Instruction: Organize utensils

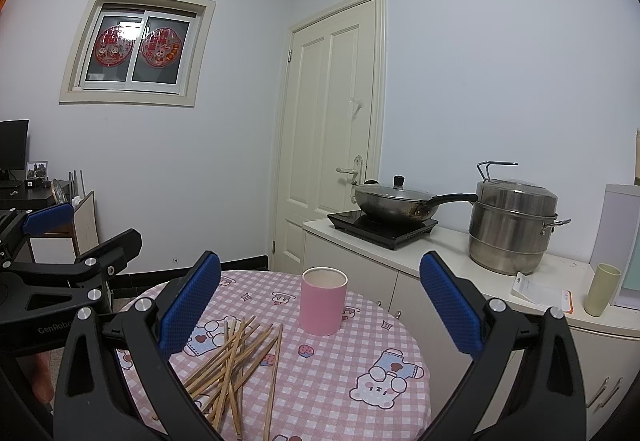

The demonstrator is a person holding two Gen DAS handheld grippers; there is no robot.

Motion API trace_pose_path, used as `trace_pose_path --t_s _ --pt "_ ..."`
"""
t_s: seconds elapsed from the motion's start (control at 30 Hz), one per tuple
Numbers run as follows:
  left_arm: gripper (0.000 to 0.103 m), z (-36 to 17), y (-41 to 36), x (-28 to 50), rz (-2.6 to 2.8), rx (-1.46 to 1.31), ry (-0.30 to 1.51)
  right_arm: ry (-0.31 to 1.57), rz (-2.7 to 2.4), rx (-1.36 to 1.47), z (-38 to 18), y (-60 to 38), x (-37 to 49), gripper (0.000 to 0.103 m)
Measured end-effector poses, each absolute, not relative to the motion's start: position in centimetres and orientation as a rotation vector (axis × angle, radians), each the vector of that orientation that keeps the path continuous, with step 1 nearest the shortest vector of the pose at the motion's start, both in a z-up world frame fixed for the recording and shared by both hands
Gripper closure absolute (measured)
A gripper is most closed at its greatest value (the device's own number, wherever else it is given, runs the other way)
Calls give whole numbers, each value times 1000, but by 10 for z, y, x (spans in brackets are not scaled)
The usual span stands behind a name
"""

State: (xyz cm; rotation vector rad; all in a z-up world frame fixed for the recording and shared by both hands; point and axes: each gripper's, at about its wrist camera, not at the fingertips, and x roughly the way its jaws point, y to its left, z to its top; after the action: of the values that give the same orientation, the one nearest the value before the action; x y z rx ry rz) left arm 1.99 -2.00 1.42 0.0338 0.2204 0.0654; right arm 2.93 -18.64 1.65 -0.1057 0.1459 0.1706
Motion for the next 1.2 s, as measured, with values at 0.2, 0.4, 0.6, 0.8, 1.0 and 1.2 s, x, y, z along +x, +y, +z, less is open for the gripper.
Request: trace_pose_path --t_s 0.2,0.4,0.6,0.8,1.0,1.2 --pt "6 14 -20 20 65 34 221 147 172 -105 17 -186 30 7" --pt "6 14 -20 20 63 34 221 148 171 -105 17 -185 30 7" --pt "6 14 -20 19 64 34 220 147 171 -105 17 -186 30 7" --pt "6 13 -20 20 64 35 222 149 168 -104 15 -186 31 7" --pt "6 12 -20 20 63 34 223 149 167 -105 15 -187 31 7" --pt "6 10 -21 20 60 31 228 151 165 -104 12 -189 31 7"
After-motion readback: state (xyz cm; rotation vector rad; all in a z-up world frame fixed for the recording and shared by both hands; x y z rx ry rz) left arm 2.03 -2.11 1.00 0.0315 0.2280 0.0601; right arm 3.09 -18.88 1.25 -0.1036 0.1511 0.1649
